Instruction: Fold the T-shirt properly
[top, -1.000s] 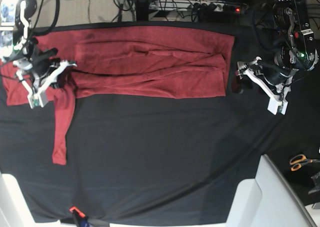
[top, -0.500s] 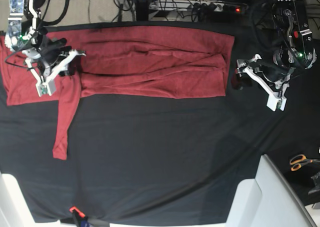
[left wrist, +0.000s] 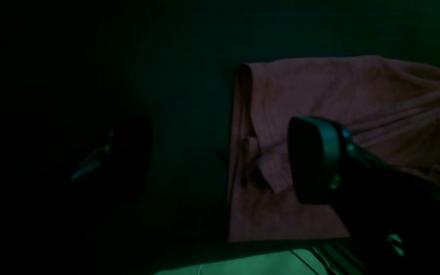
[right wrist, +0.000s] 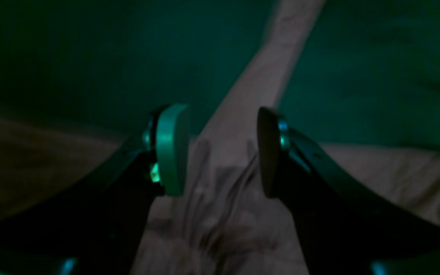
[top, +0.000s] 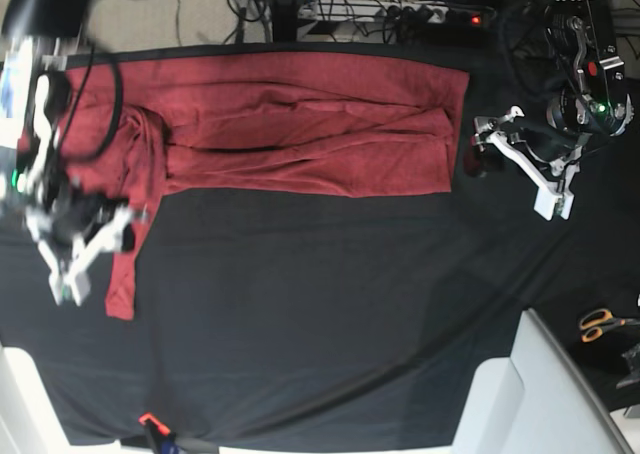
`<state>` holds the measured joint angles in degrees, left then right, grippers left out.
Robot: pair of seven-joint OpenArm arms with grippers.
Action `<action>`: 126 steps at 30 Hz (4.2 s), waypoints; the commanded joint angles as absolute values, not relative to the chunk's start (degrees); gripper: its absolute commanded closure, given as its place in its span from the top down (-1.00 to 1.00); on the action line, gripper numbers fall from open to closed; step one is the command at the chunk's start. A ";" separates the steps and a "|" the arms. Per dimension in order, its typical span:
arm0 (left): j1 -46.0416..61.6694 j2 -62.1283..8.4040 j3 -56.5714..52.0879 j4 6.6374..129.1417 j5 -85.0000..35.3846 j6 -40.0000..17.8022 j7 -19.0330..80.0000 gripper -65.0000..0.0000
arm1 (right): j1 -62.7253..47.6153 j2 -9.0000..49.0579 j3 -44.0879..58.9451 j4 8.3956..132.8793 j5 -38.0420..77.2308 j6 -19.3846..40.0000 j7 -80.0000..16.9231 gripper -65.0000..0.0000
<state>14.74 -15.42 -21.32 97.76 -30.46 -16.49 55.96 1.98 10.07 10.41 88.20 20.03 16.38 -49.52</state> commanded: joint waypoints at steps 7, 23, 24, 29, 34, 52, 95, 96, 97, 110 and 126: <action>14.64 -16.04 -21.67 98.68 -31.34 -16.84 54.90 0.67 | 17.89 13.93 9.89 60.79 20.44 16.66 -40.92 -0.15; 15.60 -16.13 -21.67 98.68 -31.34 -16.84 54.90 0.67 | 25.54 14.02 9.80 37.14 20.44 22.37 -29.32 -0.16; 15.60 -16.13 -21.67 98.68 -31.34 -16.84 54.90 0.67 | 25.45 14.02 9.80 37.14 20.44 22.37 -29.32 -0.16; 15.60 -16.04 -21.67 98.68 -31.34 -16.84 54.90 0.67 | 25.45 14.29 9.80 37.14 20.44 22.55 -29.49 -0.69; 15.60 -16.04 -21.67 98.77 -31.34 -16.84 54.90 0.67 | 25.36 14.20 9.80 37.67 20.44 22.64 -29.58 -1.00; 15.25 -16.22 -21.67 99.03 -31.34 -16.84 54.90 0.67 | -1.10 3.12 9.80 92.62 20.44 22.20 -51.74 -1.00; 30.99 -24.04 -40.31 98.59 -23.87 -32.04 54.81 0.66 | -19.91 5.41 -22.46 107.74 20.79 13.49 -46.46 -0.36; 30.90 -23.96 -40.31 98.59 -23.96 -32.04 54.81 0.66 | -20.00 6.02 -23.52 109.49 20.79 13.49 -46.37 -0.36; 30.81 -23.87 -40.31 98.59 -24.04 -32.04 54.81 0.66 | -20.35 6.55 -23.96 111.16 20.79 13.49 -46.02 -0.36; 22.81 -12.44 -27.74 95.25 -24.66 -32.13 54.90 0.69 | -31.43 8.66 -4.09 112.92 20.70 13.23 -32.84 -0.36; 18.95 -15.87 -31.69 86.29 -38.29 -40.00 54.81 0.68 | -30.29 9.10 -7.34 112.57 20.44 13.49 -32.92 -0.34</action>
